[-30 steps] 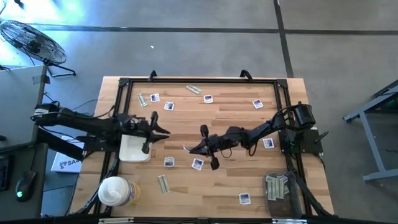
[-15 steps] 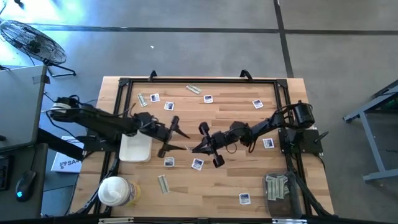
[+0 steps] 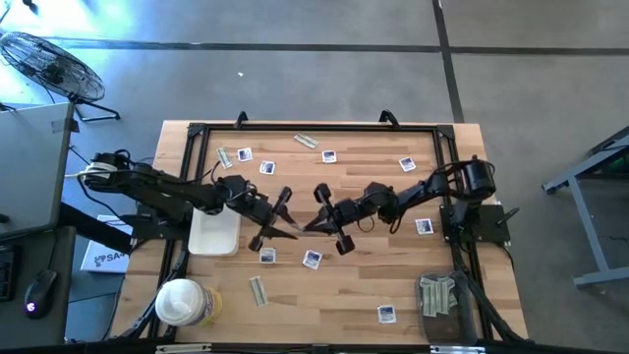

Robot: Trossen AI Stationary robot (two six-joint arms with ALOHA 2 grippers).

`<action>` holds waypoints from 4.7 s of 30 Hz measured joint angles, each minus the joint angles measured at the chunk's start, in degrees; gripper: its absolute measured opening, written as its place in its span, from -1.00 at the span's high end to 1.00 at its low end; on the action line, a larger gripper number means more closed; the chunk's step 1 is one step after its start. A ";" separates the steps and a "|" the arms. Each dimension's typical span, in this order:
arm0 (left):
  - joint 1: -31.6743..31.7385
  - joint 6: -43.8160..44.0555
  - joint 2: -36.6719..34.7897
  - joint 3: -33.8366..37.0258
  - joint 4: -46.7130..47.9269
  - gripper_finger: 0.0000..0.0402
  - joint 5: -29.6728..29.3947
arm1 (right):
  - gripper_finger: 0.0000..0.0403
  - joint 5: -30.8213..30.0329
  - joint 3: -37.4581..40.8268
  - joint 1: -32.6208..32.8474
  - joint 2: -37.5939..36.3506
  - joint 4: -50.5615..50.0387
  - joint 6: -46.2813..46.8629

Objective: Pick & Place First Aid Supplies
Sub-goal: Put the blue alcohol pad into the white bin

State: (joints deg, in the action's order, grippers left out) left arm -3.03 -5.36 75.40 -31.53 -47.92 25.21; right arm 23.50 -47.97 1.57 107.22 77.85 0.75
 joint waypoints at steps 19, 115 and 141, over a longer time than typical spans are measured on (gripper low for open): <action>0.48 -1.13 -15.23 -0.06 27.37 0.99 -12.88 | 0.54 -13.20 0.02 -1.95 -0.35 -3.67 -7.77; -18.21 67.12 -3.26 -4.92 113.87 0.76 -49.67 | 0.33 -43.43 -4.39 10.86 -0.37 -20.34 -8.78; -18.34 61.10 -11.95 -4.94 104.89 -0.11 -45.50 | 0.38 -43.97 -25.95 22.59 -9.90 -106.04 14.50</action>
State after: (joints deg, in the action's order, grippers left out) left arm -21.37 55.75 63.44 -36.47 56.97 -20.29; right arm -20.47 -73.91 24.16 97.32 -28.19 15.25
